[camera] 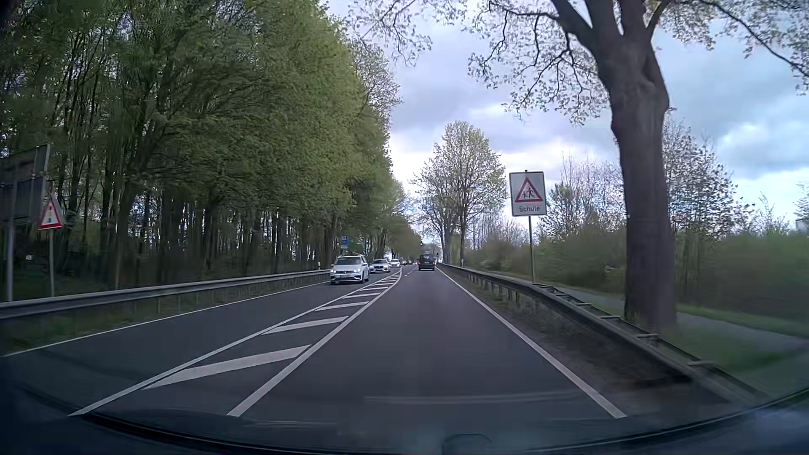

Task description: Follow the waypoints while adhering to traffic rules and regulations

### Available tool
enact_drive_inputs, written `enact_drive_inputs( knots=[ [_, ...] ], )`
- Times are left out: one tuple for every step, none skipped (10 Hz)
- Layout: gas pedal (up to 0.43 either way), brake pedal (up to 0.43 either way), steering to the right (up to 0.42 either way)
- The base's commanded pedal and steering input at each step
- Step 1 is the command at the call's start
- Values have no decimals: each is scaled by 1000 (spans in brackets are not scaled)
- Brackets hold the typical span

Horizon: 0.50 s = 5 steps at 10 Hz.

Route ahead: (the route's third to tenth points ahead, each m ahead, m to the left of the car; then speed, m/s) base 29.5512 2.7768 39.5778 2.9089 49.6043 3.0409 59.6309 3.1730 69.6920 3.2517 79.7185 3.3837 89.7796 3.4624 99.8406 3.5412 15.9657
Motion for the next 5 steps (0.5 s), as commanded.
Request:
enact_drive_inputs(
  knots=[
    [189, 0, 0],
    [189, 6, 0],
    [189, 0, 0],
    [189, 0, 0],
    [189, 6, 0]
  ],
)
